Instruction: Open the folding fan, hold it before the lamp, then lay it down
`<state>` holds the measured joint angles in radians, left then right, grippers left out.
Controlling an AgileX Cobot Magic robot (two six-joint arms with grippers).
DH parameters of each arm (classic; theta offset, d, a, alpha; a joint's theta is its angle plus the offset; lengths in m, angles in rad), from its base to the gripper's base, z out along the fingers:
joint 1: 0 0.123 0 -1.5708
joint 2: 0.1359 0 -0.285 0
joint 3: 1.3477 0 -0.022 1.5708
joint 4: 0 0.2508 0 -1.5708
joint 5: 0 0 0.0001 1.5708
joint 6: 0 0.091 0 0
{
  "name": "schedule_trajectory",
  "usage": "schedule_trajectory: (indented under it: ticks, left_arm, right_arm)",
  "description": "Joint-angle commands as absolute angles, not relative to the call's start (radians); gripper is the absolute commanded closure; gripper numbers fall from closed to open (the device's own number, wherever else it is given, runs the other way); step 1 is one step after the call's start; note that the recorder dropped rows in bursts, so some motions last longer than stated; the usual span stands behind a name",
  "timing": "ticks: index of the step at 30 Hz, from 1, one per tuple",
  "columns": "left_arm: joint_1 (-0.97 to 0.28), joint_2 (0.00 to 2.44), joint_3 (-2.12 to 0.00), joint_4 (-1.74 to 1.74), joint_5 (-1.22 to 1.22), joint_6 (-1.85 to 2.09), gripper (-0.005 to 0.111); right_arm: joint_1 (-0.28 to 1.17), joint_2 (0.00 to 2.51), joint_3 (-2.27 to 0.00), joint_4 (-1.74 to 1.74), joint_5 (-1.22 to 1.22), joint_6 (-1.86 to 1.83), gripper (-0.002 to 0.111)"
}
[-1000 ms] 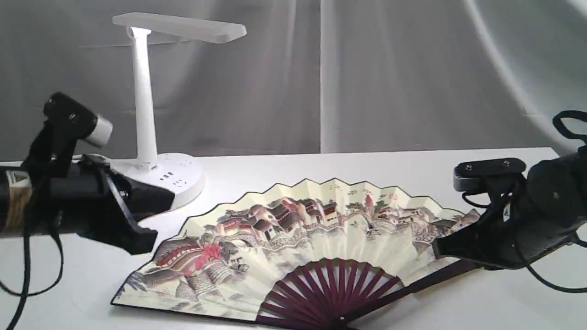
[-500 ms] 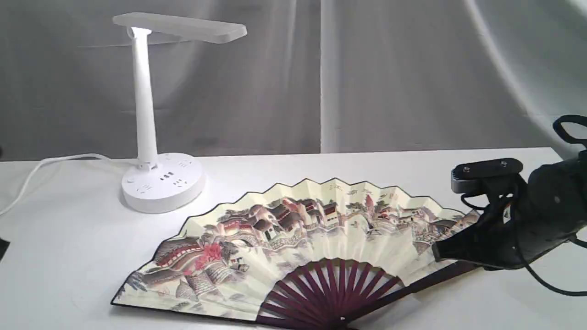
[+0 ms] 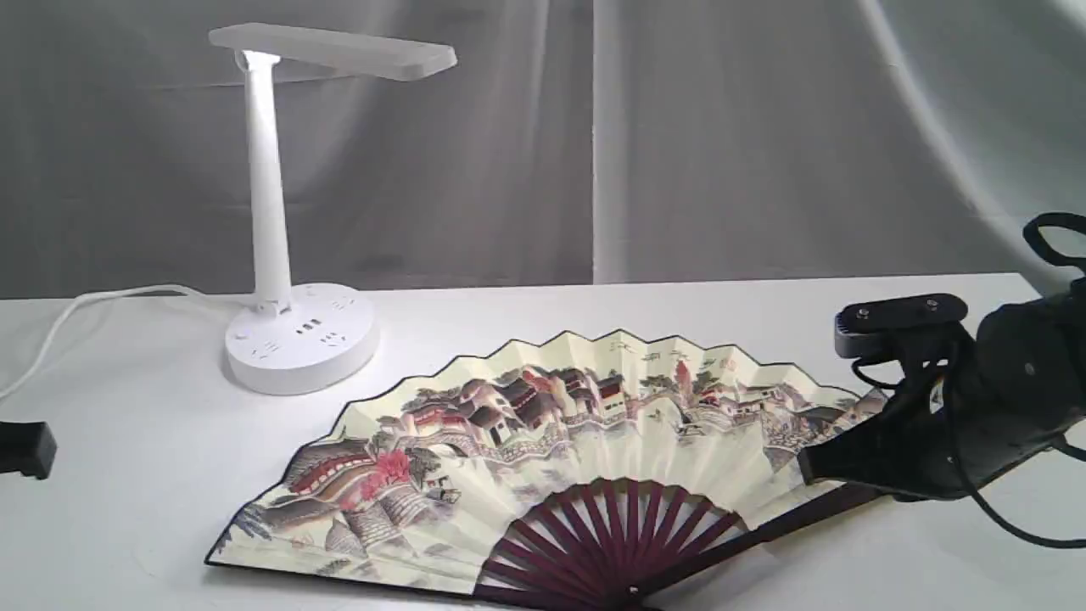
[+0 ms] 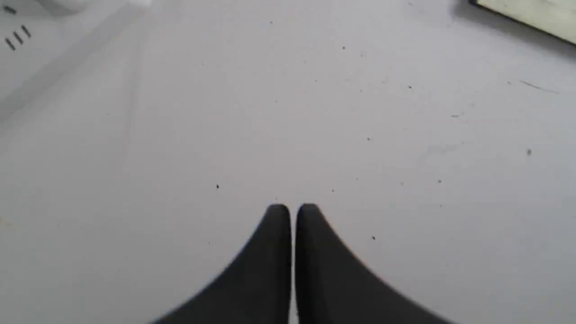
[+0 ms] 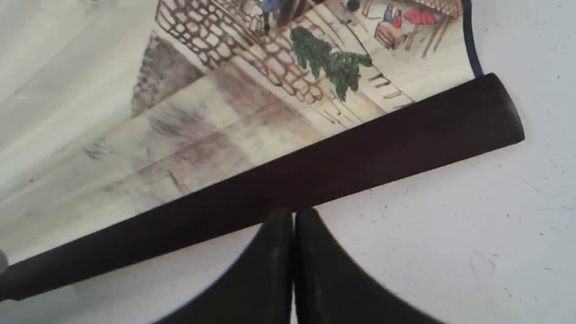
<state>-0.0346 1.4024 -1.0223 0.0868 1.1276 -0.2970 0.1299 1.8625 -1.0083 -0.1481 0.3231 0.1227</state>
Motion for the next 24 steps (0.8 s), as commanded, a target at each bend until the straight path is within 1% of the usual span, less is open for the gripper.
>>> schedule_trajectory:
  ticks: [1, 8, 11, 18, 21, 23, 24]
  left_arm:
    - [-0.039, 1.227, -0.916, 0.057, 1.079, -0.284, 0.107]
    - [-0.039, 0.820, -0.736, 0.037, 1.028, -0.260, 0.107]
    - [-0.039, 0.585, -0.680, 0.035, 0.986, -0.260, 0.107]
    - [-0.039, 0.141, -0.653, 0.035, 0.864, -0.260, 0.107]
    - [-0.039, 0.006, -0.655, 0.035, 0.855, -0.252, 0.107]
    - [-0.039, 0.000, -0.663, 0.035, 0.862, -0.252, 0.107]
    - [-0.039, 0.000, -0.682, 0.035, 0.912, -0.245, 0.107]
  right_arm:
    - [0.130, 1.854, -1.002, -0.142, 0.324, 0.112, 0.108]
    - [0.130, 1.854, -1.002, -0.139, 0.326, 0.112, 0.108]
    - [0.130, 1.854, -1.002, -0.135, 0.326, 0.112, 0.108]
    - [0.130, 1.854, -1.002, -0.127, 0.322, 0.112, 0.108]
    - [0.130, 1.854, -1.002, -0.127, 0.284, 0.112, 0.108]
    - [0.130, 1.852, -1.002, -0.127, 0.279, 0.112, 0.108]
    - [0.130, 1.832, -0.991, -0.127, 0.282, 0.112, 0.108]
